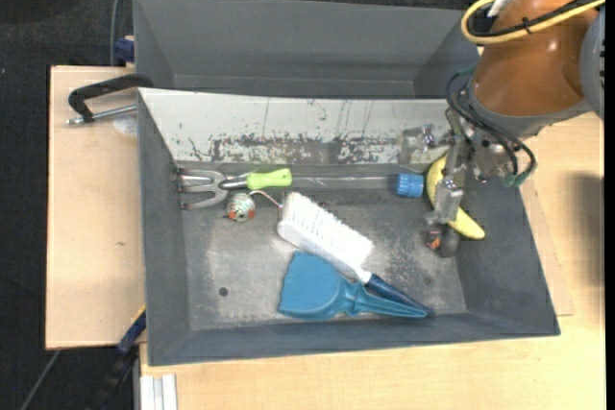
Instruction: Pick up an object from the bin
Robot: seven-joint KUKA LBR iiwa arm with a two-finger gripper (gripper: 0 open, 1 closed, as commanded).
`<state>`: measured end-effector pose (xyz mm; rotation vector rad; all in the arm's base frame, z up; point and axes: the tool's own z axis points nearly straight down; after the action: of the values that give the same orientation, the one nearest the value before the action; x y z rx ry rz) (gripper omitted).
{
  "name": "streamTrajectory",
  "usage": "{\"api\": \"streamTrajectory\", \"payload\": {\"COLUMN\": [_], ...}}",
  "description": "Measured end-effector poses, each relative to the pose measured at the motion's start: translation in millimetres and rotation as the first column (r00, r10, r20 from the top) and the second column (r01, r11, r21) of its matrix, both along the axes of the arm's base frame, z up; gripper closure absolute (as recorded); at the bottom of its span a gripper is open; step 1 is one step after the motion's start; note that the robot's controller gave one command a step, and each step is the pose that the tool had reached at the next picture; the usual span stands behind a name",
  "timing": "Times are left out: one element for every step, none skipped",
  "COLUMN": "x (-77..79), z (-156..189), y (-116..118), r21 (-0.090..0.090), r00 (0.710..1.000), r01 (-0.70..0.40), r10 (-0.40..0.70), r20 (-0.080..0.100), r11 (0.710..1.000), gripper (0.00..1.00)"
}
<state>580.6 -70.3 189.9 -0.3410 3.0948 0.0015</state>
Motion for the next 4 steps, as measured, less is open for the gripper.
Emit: {"api": "streamTrajectory", "payload": {"x": [-66.2,-78.3,-83.7,-82.2], "z": [76,-46,-122,-118], "y": [96,145,75,78], "r21": [0.011,0.012,0.012,0.015], "r00": [0.980,0.980,0.969,0.971], "r01": [0.200,0.200,0.245,0.241], "r10": [-0.200,-0.200,-0.245,-0.241], "r20": [0.006,-0.001,-0.001,0.002], "r11": [0.980,0.980,0.969,0.970], "gripper": [0.00,0.00,0.00,1.00]}}
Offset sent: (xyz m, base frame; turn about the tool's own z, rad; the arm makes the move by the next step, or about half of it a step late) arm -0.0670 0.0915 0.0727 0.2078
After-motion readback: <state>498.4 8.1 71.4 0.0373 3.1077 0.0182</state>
